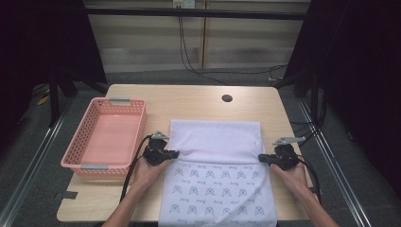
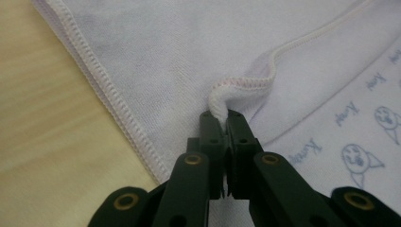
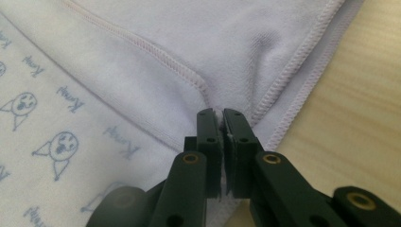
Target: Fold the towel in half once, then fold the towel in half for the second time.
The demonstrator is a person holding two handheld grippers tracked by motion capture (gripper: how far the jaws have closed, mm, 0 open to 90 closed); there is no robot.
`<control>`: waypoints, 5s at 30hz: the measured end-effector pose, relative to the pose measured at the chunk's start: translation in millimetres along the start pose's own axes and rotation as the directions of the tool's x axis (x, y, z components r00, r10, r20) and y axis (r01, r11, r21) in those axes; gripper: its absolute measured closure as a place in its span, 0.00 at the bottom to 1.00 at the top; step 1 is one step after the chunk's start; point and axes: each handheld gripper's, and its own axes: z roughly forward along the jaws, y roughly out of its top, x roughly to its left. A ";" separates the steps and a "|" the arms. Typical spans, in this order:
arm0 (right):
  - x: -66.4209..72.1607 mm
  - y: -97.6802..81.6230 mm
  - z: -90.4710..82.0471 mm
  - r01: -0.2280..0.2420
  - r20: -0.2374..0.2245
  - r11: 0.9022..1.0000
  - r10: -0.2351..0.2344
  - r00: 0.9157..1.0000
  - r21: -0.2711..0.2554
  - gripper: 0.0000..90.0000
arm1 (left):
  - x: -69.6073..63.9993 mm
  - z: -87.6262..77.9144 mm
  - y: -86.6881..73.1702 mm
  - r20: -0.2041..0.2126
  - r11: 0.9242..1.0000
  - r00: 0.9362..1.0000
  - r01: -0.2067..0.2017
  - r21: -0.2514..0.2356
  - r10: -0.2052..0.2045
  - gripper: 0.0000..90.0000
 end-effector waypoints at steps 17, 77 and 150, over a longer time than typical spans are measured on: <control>-38.9 56.8 45.2 -0.042 0.091 0.999 0.042 0.995 -0.006 0.96 | 51.5 39.2 46.6 -0.031 0.994 0.996 0.085 -0.064 -0.088 0.97; 46.7 -30.8 -136.5 0.009 -0.168 0.945 -0.067 0.984 -0.326 0.95 | -67.4 -123.3 -38.9 0.222 0.967 0.955 -0.150 -0.207 0.196 0.94; 15.0 -11.7 -48.9 0.120 -0.015 0.990 -0.121 0.993 -0.080 0.74 | -29.6 -39.4 -17.8 0.144 0.994 0.984 -0.106 -0.006 0.106 0.82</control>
